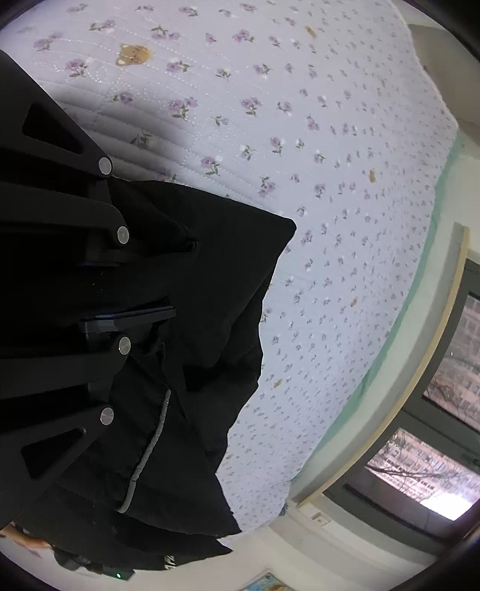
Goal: Fold large clothes
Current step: 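Lift the hood end with both grippers and fold it toward the hem, then lower the folded half onto the jacket and open both grippers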
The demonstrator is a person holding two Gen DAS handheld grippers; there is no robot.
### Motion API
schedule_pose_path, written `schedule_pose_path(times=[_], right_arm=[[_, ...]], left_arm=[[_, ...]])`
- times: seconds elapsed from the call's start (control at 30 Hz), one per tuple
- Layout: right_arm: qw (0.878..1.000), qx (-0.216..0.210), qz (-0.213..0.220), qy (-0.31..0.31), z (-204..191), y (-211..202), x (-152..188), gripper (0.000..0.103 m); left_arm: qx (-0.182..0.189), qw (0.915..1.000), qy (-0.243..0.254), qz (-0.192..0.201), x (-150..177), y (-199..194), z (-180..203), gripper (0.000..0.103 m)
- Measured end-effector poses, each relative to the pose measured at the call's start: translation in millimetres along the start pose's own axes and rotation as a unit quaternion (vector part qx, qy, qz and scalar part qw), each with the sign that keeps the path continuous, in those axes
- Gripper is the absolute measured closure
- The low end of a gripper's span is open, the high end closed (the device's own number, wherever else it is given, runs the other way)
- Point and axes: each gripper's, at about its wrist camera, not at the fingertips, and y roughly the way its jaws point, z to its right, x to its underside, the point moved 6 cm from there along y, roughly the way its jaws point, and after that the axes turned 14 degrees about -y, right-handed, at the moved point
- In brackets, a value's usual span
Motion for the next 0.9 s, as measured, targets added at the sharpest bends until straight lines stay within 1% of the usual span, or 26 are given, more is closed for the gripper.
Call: schedule_pose_path(times=[0.1,0.17,0.23,0.27,0.33,0.37,0.4,0.43,0.47,0.5,0.53,0.57,0.6,0.67,0.7,0.73,0.8,0.83,0.9], right_arm=[[1.000,-0.001,0.009,-0.004,-0.5,-2.9,2.8,0.087],[1.000,-0.013,0.012,0.004,-0.8,-9.3,3.8,0.086],[0.999,-0.028,0.009,0.014,-1.7,-19.4,5.1,0.082],[0.999,-0.034,0.007,0.015,-2.2,-27.2,5.1,0.078],[0.999,-0.040,0.015,0.009,-4.7,-48.2,2.9,0.071],[0.999,-0.042,0.022,0.006,-5.5,-60.4,1.4,0.063],[0.999,-0.043,0.031,0.003,-5.2,-75.1,-0.2,0.054],[0.998,-0.046,0.039,0.003,-4.5,-87.0,-1.6,0.050],[0.998,-0.049,0.050,0.003,-2.7,-101.5,-3.1,0.043],[0.997,-0.051,0.061,0.003,-0.6,-118.8,-5.2,0.035],[0.996,-0.051,0.069,0.001,1.1,-133.4,-7.2,0.032],[0.996,-0.047,0.079,-0.003,4.9,-150.9,-8.8,0.029],[0.995,-0.040,0.087,-0.008,8.1,-165.0,-10.2,0.029],[0.995,-0.020,0.099,-0.016,9.5,-182.8,-14.3,0.025],[0.994,-0.006,0.102,-0.024,11.0,-190.3,-16.0,0.022],[0.994,0.002,0.100,-0.033,11.2,-193.2,-17.0,0.021],[0.995,0.015,0.088,-0.054,5.7,-189.3,-18.2,0.021],[0.995,0.016,0.083,-0.062,1.4,-184.1,-18.4,0.021],[0.995,0.006,0.073,-0.074,-7.9,-171.0,-19.8,0.021]], left_arm=[[-0.009,0.9997,0.019,0.009,2.1,-1.2,2.8,0.085],[-0.009,0.9996,0.024,0.010,2.2,-5.2,5.1,0.085],[-0.004,0.9992,0.039,0.008,1.2,-20.2,8.8,0.085],[0.000,0.9991,0.043,0.006,-0.1,-27.7,9.6,0.084],[0.023,0.9991,0.034,-0.002,-5.4,-47.6,7.1,0.080],[0.037,0.9990,0.025,-0.005,-8.3,-57.4,5.1,0.079],[0.060,0.9981,0.010,-0.008,-12.9,-72.7,2.0,0.074],[0.084,0.9964,-0.003,-0.011,-17.9,-85.1,-0.4,0.066],[0.113,0.9933,-0.016,-0.017,-23.2,-98.7,-3.0,0.061],[0.131,0.9910,-0.024,-0.019,-27.0,-108.6,-4.4,0.051],[0.151,0.9879,-0.030,-0.017,-31.9,-123.8,-7.6,0.044],[0.163,0.9861,-0.029,-0.010,-36.2,-139.1,-11.1,0.042],[0.166,0.9859,-0.024,-0.003,-38.6,-148.3,-12.1,0.040],[0.152,0.9881,0.000,0.022,-42.9,-171.6,-18.9,0.037],[0.138,0.9898,0.011,0.033,-43.3,-178.5,-21.4,0.032],[0.125,0.9912,0.020,0.040,-44.1,-181.6,-24.4,0.025],[0.106,0.9927,0.036,0.044,-42.4,-181.0,-28.6,0.023],[0.101,0.9934,0.041,0.037,-40.6,-175.2,-29.8,0.023],[0.078,0.9952,0.053,0.028,-37.7,-158.9,-30.7,0.023]])
